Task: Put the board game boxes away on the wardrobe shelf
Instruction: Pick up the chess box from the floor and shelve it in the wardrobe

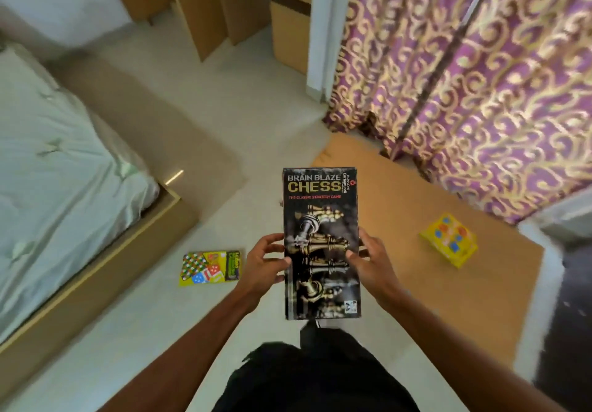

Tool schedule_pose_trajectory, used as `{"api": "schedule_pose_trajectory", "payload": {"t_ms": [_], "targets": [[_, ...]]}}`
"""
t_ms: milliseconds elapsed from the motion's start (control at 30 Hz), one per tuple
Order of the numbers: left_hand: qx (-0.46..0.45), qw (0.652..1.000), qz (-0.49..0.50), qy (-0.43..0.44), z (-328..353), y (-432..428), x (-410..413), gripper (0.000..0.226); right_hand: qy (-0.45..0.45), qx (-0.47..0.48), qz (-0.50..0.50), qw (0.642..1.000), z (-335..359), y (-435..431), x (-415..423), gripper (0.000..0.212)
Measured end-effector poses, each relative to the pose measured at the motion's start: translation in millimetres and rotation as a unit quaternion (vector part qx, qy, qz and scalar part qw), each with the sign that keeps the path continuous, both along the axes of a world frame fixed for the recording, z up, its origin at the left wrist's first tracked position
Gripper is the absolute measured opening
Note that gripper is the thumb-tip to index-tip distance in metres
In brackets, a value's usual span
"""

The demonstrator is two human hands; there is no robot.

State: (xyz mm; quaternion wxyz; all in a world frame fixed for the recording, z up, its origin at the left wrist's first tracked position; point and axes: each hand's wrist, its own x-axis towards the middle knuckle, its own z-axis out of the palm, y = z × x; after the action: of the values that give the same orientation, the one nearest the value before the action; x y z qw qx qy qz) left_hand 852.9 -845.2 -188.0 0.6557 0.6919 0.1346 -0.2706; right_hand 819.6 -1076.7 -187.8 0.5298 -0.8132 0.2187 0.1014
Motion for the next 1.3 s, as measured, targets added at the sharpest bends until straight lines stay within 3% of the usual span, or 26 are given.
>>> {"api": "schedule_pose_trajectory", "payload": {"t_ms": [200, 300, 567, 767, 967, 1300], "targets": [[0.035, 0.992, 0.115, -0.035, 2, 37, 126, 0.052, -0.039, -0.019, 0.153, 0.987, 2, 34, 188, 0.061], [0.031, 0.984, 0.170, -0.036, -7, 61, 192, 0.055, -0.003, -0.029, 0.183, 0.983, 1, 62, 272, 0.057], [0.042, 0.968, 0.243, -0.039, -24, 145, 394, 0.060, -0.025, -0.047, 0.263, 0.963, -11, 150, 500, 0.062], [0.060, 0.964, 0.254, -0.047, -7, 201, 522, 0.059, -0.044, -0.049, 0.300, 0.952, -5, 211, 639, 0.062], [0.071, 0.957, 0.270, -0.072, 1, 270, 656, 0.080, -0.073, -0.056, 0.335, 0.938, -9, 287, 784, 0.065], [0.097, 0.954, 0.270, -0.089, 8, 405, 920, 0.079, -0.075, -0.047, 0.353, 0.931, -7, 430, 1065, 0.074]]}}
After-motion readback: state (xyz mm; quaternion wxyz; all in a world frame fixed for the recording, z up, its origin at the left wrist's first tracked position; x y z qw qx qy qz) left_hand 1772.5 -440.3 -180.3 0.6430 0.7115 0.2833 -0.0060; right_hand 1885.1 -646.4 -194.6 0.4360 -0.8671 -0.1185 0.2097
